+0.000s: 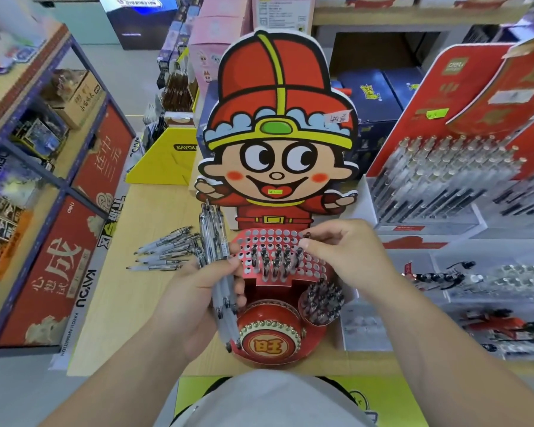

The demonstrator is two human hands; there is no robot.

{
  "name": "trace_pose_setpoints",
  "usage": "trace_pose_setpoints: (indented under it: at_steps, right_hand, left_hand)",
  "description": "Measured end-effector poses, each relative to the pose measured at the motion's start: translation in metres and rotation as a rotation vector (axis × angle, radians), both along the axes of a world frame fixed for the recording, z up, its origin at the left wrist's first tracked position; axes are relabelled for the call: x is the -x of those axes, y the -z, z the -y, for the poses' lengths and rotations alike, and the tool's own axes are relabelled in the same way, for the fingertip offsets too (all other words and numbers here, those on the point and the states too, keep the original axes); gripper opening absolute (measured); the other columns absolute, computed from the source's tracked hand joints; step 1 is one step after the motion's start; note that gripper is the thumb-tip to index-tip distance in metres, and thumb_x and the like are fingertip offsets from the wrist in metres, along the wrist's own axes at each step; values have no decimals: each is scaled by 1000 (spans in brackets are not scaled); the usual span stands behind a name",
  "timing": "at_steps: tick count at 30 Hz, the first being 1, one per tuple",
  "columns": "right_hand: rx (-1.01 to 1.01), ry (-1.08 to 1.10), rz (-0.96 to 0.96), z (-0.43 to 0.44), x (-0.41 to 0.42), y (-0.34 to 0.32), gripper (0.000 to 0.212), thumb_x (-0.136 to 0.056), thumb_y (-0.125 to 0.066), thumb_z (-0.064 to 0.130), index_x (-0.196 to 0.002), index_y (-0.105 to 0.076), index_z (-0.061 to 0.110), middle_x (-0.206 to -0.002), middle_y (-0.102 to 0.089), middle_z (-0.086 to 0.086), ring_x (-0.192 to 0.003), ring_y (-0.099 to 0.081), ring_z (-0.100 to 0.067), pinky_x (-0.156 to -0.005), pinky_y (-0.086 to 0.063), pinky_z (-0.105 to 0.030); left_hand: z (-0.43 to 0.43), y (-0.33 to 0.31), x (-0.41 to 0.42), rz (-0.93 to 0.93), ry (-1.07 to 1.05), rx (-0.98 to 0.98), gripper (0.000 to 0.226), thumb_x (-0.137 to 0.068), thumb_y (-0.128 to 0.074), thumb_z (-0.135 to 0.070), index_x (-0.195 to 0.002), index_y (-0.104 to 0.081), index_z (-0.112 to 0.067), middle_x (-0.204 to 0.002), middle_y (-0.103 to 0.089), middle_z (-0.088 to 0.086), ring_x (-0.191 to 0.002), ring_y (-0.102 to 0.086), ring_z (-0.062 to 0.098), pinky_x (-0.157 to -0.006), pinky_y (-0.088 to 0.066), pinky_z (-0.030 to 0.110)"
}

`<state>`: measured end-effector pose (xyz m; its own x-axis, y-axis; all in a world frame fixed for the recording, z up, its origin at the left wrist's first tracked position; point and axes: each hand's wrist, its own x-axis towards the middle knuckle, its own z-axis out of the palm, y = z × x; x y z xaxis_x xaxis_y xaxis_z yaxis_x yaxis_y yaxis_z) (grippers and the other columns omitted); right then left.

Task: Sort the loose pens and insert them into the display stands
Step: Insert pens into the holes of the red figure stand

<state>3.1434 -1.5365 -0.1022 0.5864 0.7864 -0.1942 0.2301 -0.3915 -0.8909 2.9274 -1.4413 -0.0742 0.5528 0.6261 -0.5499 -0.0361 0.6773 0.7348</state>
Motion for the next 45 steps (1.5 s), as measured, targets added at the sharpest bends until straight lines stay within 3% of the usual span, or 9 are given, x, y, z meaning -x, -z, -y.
trace_pose_setpoints:
  at_steps: [11, 15, 19, 24, 30, 34, 39, 43, 45]
  right_hand:
    - [40, -87, 15, -2, 1, 1, 19, -83, -80, 31, -101, -79, 25, -88, -75, 14, -82, -69, 0, -80, -57, -25]
    - [51, -113, 19, -1, -1, 2, 20, -84, -79, 32, -104, -79, 26, -92, -76, 13, -86, -70, -1, -86, -58, -32]
    - [48, -145, 17, 3, -3, 2, 18, -85, -79, 27, -103, -78, 26, -96, -75, 14, -91, -69, -1, -89, -57, -31]
    - [22, -161, 72, 5, -1, 3, 18, -86, -78, 25, -105, -78, 27, -96, -75, 13, -88, -69, -2, -85, -58, -28]
    - [-4, -255, 121, 6, -2, 4, 19, -93, -70, 25, -111, -74, 31, -100, -73, 16, -95, -66, 1, -90, -56, -34]
    - [-37, -282, 111, 7, -1, 3, 27, -94, -69, 21, -111, -69, 41, -102, -72, 19, -97, -66, 0, -91, -56, -33]
    - [-2, -307, 121, 5, -8, 0, 22, -94, -68, 19, -110, -73, 34, -98, -75, 12, -88, -71, -4, -87, -59, -39]
    - [8, -294, 153, 2, -11, 0, 19, -94, -68, 17, -109, -75, 27, -91, -75, 12, -84, -72, -7, -82, -60, -41]
    - [-3, -282, 149, 0, -10, 1, 18, -93, -70, 18, -107, -76, 26, -90, -76, 11, -83, -72, -7, -82, -60, -42]
  left_hand:
    - [1, -9, 1, 32, 32, -26, 25, -80, -68, -11, -104, -73, -12, -77, -56, 8, -59, -51, 20, -52, -49, 32]
    - [4, -15, -4, 72, 50, -2, 24, -82, -66, -15, -104, -75, -10, -76, -57, 9, -57, -51, 20, -50, -47, 32]
    - [6, -19, -5, 102, 143, -12, 28, -84, -72, -18, -109, -68, -5, -76, -60, 12, -54, -51, 22, -49, -47, 31]
    - [8, -21, -3, 64, 205, -29, 31, -79, -68, -27, -90, -58, 0, -65, -58, 11, -54, -47, 24, -49, -46, 29]
    - [10, -19, 1, 106, 193, -26, 16, -80, -68, -23, -75, -69, -8, -72, -56, 13, -53, -46, 23, -50, -46, 31]
    - [11, -19, 4, 122, 166, -24, 11, -79, -68, -21, -74, -71, -11, -76, -59, 11, -53, -48, 21, -49, -47, 31]
    - [11, -18, 7, 94, 156, -25, 20, -79, -70, -20, -86, -63, -3, -73, -59, 12, -53, -48, 23, -48, -47, 31]
    - [11, -16, 10, 104, 154, -26, 14, -81, -71, -20, -83, -67, -6, -76, -59, 13, -53, -49, 22, -49, -47, 31]
    - [12, -17, 9, 92, 145, -21, 19, -84, -71, -16, -89, -59, -3, -75, -58, 13, -53, -49, 22, -49, -47, 31]
